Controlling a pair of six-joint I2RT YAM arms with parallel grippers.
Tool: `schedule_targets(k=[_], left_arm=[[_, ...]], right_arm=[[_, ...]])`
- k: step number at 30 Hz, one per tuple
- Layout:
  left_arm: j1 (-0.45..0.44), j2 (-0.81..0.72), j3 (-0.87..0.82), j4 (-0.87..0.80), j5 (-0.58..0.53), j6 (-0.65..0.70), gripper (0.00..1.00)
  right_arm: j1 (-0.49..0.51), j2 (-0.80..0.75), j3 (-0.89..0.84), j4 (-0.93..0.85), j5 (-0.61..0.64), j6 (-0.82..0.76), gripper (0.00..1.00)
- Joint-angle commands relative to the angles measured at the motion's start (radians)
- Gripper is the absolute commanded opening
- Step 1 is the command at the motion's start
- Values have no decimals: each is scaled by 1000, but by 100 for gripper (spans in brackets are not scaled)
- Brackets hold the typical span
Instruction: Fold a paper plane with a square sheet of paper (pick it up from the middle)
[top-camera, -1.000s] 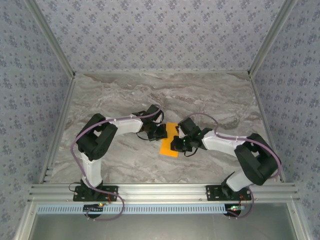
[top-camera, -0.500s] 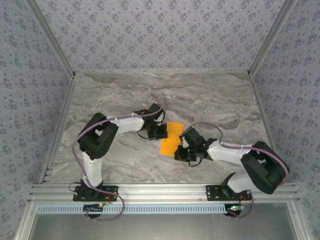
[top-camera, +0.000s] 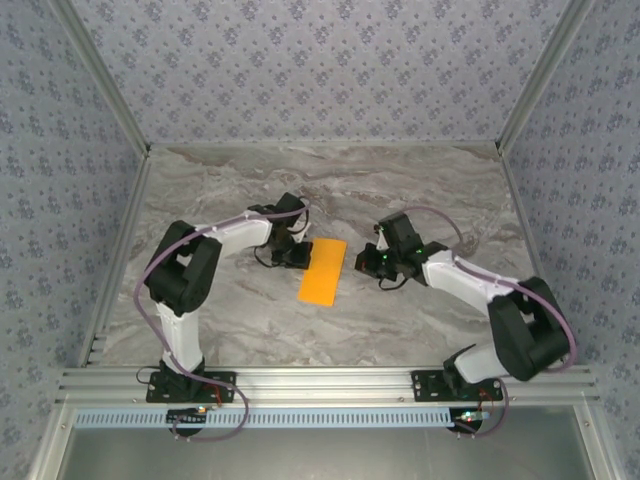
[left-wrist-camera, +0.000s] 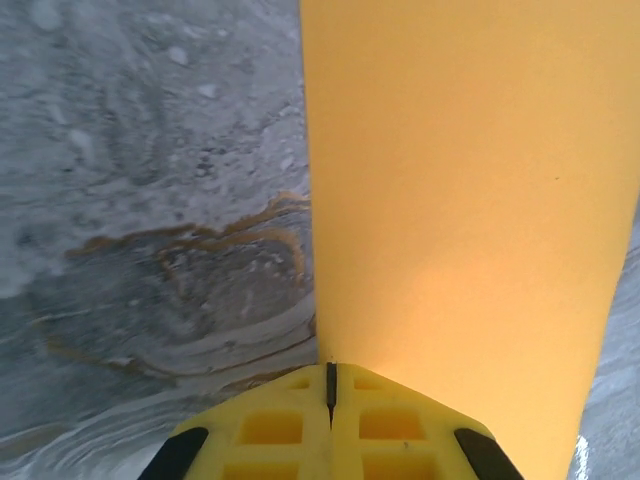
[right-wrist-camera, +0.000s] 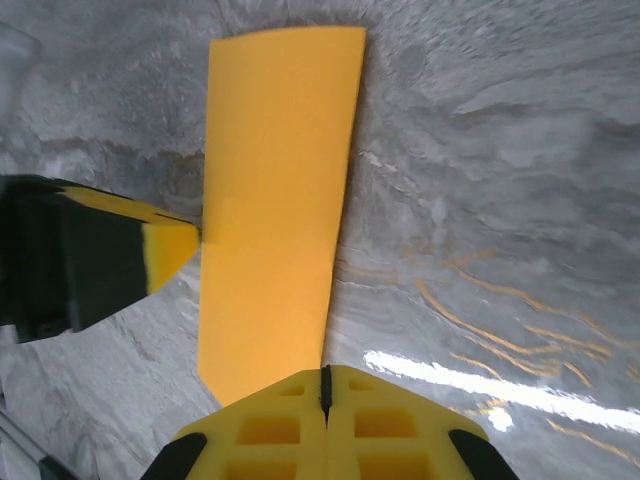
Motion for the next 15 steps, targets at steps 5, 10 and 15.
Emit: schedule_targets(k=[5, 10, 15], left_arm=[[-9, -142, -45, 120, 103, -138, 0], [-39, -238, -196, 311, 128, -332, 0], [-98, -268, -267, 381, 121, -418, 0]], right_arm=[[36, 197, 109, 90, -115, -66, 0], [35, 284, 141, 107, -135, -81, 0], [33, 348, 164, 113, -147, -95, 0]])
